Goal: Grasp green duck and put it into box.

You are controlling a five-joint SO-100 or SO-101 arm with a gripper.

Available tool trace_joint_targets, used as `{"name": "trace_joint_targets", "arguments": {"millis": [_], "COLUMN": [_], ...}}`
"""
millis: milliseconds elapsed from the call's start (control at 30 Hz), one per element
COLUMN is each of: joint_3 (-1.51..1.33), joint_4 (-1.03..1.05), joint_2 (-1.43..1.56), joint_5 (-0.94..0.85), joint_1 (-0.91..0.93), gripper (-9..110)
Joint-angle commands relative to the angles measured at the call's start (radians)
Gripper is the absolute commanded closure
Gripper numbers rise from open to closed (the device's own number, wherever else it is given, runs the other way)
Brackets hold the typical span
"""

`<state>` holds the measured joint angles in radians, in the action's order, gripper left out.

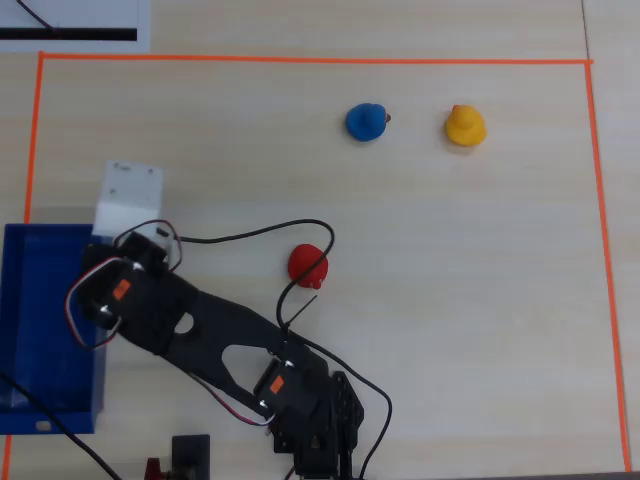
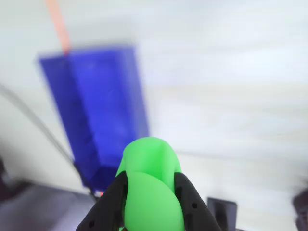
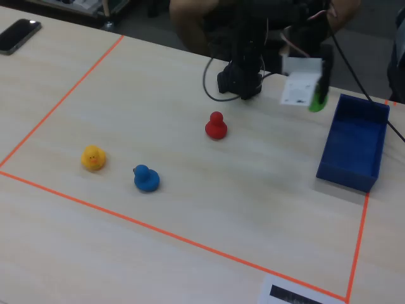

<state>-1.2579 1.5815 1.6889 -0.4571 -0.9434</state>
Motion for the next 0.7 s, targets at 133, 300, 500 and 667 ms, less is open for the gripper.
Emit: {"name": "trace_joint_targets", "arguments": {"millis": [133, 300, 500, 667], "joint_3": [0.150, 0.130, -0.098, -0.255], "joint_4": [-0.100, -0.149, -0.336, -0.476], "joint_2": [-0.166, -0.192, -0.166, -0.156], "joint_5": [0.034, 0.064, 0.077, 0.066], "joint_1": [-0.173, -0.212, -0.284, -0.322], "gripper": [101, 101, 101, 101]}}
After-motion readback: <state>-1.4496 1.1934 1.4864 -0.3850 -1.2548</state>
